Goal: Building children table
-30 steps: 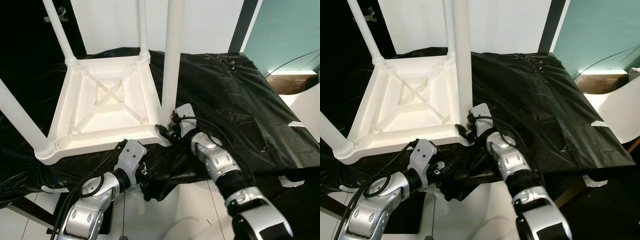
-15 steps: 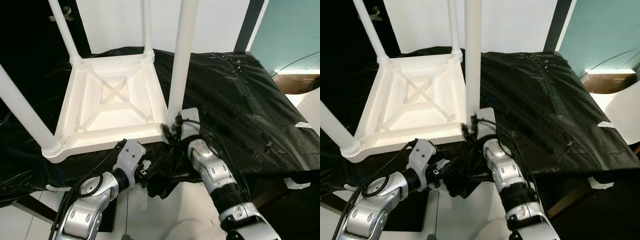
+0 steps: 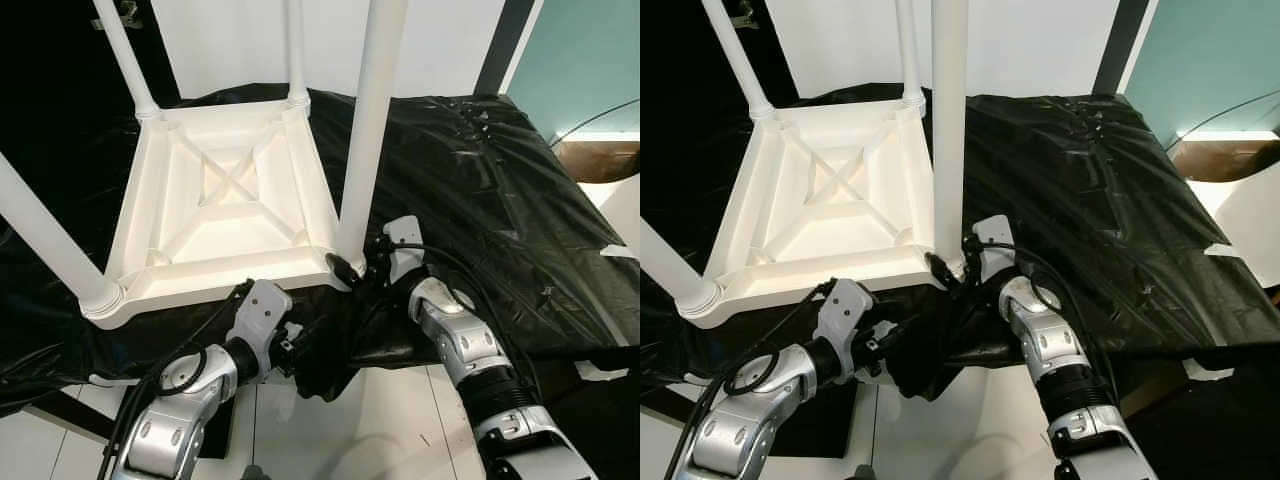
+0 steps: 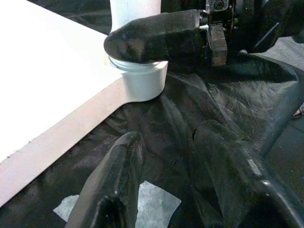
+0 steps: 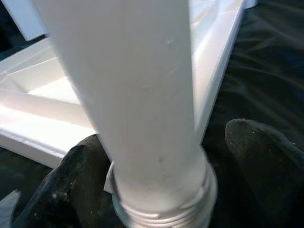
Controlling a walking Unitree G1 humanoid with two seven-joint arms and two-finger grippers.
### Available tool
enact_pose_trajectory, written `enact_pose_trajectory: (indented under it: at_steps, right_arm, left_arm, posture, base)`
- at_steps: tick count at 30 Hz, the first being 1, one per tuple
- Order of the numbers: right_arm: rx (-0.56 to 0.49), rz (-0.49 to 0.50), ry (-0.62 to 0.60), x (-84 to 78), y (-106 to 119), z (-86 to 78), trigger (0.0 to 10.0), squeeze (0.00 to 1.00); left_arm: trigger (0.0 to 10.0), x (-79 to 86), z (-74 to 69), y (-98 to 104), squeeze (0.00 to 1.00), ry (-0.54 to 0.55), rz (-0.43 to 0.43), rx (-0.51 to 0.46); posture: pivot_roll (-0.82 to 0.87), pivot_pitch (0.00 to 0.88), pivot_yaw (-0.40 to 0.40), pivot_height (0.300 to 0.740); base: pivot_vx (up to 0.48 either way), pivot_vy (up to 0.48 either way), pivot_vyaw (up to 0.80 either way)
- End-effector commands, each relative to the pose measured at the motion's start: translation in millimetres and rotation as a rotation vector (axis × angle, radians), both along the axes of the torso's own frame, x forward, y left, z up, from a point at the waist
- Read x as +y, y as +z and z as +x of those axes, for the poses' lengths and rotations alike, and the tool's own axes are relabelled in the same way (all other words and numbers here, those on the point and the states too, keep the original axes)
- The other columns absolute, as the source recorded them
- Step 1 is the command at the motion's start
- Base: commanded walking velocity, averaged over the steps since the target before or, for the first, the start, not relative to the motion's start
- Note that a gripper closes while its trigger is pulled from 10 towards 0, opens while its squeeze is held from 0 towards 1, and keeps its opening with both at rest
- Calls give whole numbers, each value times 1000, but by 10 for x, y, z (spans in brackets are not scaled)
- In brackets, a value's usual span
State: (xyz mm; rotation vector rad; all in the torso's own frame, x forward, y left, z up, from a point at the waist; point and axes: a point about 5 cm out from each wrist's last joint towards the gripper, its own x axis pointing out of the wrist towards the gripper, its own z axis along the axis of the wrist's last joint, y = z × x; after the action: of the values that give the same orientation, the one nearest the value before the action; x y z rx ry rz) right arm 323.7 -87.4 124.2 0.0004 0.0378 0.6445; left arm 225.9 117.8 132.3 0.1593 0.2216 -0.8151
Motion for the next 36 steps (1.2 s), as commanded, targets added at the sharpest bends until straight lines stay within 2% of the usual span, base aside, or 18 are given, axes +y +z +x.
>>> enact_pose_trajectory:
  at_steps: [1, 5, 6, 13, 15, 18, 19, 21, 22, 32, 33, 34, 35, 36]
  right_arm:
    - [0, 7, 9, -29, -3, 12, 10000, 0]
    - [-25, 8, 100, -52, 57, 90, 10000, 0]
    - [-48, -22, 195, -12, 122, 170, 10000, 0]
    - [-61, -85, 280, 65, 155, 232, 10000, 0]
    - [-68, -151, 355, 152, 154, 261, 10000, 0]
    - [-71, -170, 380, 170, 148, 262, 10000, 0]
    - [-63, -181, 401, 180, 133, 258, 4980, 0]
    - [-63, -181, 401, 180, 133, 258, 4980, 0]
    - [-57, -193, 423, 176, 111, 257, 0, 0]
    - [1, -204, 421, 63, 0, 277, 0, 0]
    - [9, -202, 397, 46, -6, 285, 1137, 0]
    - [13, -201, 380, 36, -9, 291, 1137, 0]
    - [17, -189, 351, 40, 0, 299, 10000, 0]
    - [17, -189, 351, 40, 0, 299, 10000, 0]
  left_arm:
    - [10000, -11, -6, 4, 0, 20, 0, -1]
    - [10000, -14, 3, 3, 0, 21, -1, -3]
    - [10000, -7, 32, 12, 0, 38, -2, -19]
    - [10000, -7, 64, 31, 0, 49, -8, -34]
    - [10000, -8, 74, 34, 0, 53, -8, -36]
    - [10000, -9, 75, 35, 0, 53, -8, -36]
    - [10000, -11, 74, 36, 0, 55, -8, -37]
    - [10000, -11, 74, 36, 0, 55, -8, -37]
    - [10000, -11, 72, 37, 0, 59, -8, -39]
    - [10000, -14, 58, 25, 0, 73, -13, -36]
    - [10000, -18, 61, 24, 0, 74, -15, -35]
    - [10000, -21, 64, 24, 0, 74, -16, -35]
    - [10000, -20, 70, 27, 0, 75, -17, -36]
    - [10000, -20, 70, 27, 0, 75, -17, -36]
  posture:
    - [100, 0, -24, 740]
    - [99, 0, -20, 740]
    - [96, 0, -18, 740]
    - [97, 0, -18, 740]
    - [96, 0, -15, 740]
    - [98, 0, -16, 740]
    - [103, 0, -20, 740]
    - [103, 0, -20, 740]
    - [106, 0, -23, 740]
    - [105, 0, -37, 740]
    - [104, 0, -39, 740]
    - [104, 0, -39, 740]
    - [104, 0, -40, 740]
    - [104, 0, -40, 740]
  base:
    - [0, 0, 0]
    - [0, 0, 0]
    - [0, 0, 0]
    - [0, 0, 0]
    - [0, 0, 0]
    - [0, 0, 0]
    - [0, 0, 0]
    - [0, 0, 0]
    - [0, 0, 0]
    - [0, 0, 0]
    - [0, 0, 0]
    - [0, 0, 0]
    - [0, 0, 0]
    - [0, 0, 0]
